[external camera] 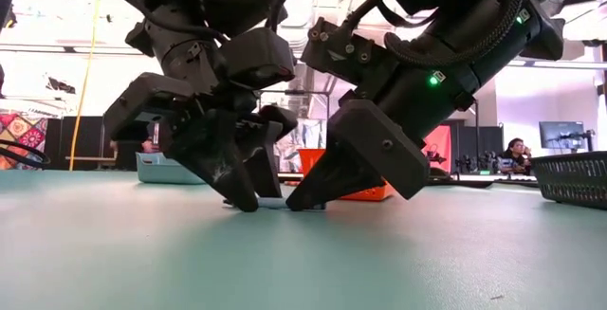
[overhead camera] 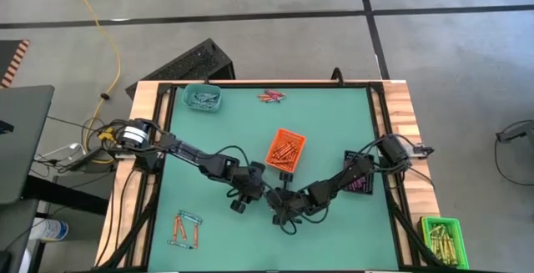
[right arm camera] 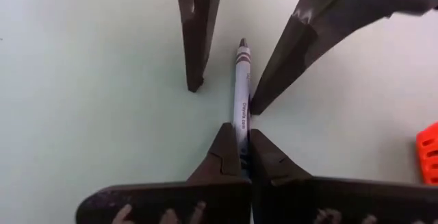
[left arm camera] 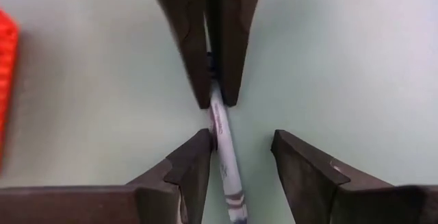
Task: Sort crayons
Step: Put the blue crayon into the blue bin
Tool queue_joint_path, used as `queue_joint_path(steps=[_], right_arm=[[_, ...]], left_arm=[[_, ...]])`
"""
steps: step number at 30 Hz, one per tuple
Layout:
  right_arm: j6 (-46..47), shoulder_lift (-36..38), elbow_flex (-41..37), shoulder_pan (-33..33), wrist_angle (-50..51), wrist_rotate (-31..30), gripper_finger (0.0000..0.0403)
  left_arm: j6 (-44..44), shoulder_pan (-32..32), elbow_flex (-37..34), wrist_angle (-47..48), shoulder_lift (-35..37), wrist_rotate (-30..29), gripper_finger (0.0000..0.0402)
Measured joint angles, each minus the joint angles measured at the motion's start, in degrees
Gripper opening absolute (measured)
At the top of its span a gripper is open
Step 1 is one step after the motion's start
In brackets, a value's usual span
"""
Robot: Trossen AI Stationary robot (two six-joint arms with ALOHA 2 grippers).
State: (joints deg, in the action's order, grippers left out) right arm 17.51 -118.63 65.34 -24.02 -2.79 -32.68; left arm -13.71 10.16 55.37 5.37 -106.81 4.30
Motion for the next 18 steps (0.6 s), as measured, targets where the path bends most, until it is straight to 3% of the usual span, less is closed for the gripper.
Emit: queue_joint_path(steps=[6, 14, 18], right_arm=[[-1.5, 0.0, 1.1, -0.7, 1.1, -3.3, 0.0001], [-2.5, 2.1, 1.9, -0.6, 2.5, -3.6, 0.0], [-2.6, 3.1, 2.0, -0.5, 3.2, -3.0, 0.0]], left_arm=[[0.1, 0.0, 0.0, 2.2, 1.2, -5.0, 0.0153], [0.0, 0.3, 0.5, 3.2, 1.3, -7.0, 0.0153], [-0.7, 0.8, 1.9, 3.7, 1.3, -8.9, 0.0133]])
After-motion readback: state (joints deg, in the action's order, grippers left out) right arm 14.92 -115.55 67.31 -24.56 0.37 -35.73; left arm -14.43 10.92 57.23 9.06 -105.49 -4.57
